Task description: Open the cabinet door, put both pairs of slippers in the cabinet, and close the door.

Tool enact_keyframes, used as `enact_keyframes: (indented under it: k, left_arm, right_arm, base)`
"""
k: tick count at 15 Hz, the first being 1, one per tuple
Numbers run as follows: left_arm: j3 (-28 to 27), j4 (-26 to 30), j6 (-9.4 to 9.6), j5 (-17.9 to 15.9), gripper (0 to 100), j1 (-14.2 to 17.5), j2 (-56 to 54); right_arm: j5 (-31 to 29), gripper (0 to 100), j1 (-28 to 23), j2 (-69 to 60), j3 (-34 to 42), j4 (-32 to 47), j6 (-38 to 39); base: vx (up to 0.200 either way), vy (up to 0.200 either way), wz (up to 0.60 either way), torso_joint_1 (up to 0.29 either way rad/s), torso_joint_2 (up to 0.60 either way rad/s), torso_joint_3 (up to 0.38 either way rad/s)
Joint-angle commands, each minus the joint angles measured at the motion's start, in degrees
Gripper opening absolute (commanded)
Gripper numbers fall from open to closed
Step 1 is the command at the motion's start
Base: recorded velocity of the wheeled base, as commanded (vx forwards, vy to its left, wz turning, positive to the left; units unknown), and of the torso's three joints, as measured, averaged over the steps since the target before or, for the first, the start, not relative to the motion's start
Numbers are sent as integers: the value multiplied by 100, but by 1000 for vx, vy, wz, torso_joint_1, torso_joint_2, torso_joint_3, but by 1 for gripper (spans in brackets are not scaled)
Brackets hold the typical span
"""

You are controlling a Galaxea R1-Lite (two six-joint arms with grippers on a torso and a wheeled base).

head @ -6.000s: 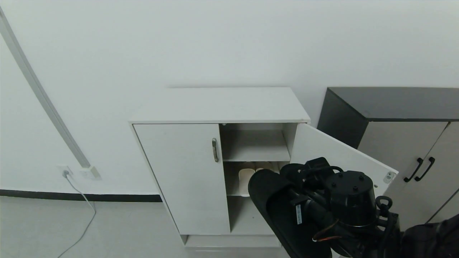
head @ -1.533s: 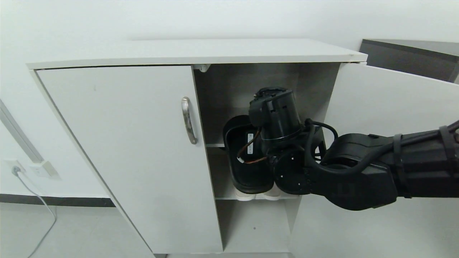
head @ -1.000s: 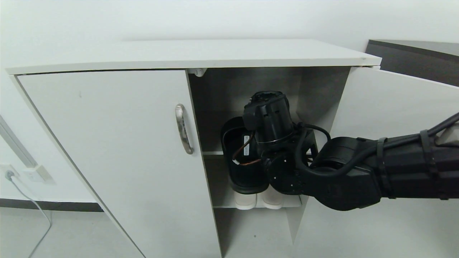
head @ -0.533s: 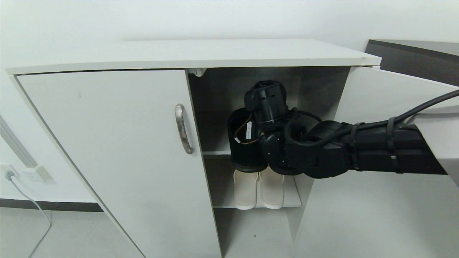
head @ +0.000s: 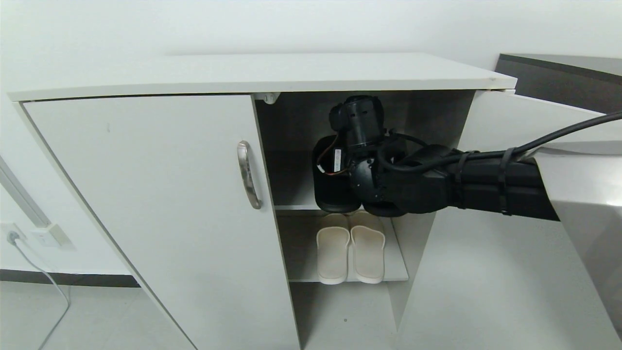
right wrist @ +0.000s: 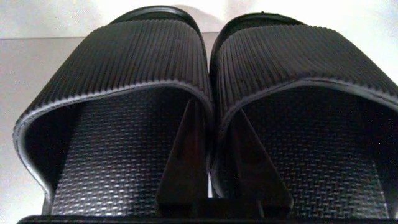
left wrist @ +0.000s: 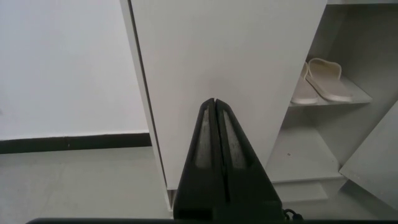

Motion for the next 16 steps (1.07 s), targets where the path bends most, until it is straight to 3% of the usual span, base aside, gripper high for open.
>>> enact_keyframes:
  k: [1,16]
  left_arm:
    - [2,2,0,-2,0,0,-1]
    - [2,2,-9,-2,0,0,-10]
  right_arm:
    - [0,0,-30,115,-26,-3,1]
    - [8,0,-74,282,-26,-12,54]
  base:
    - [0,0,0,0,0,0]
    - [0,0,0,0,0,0]
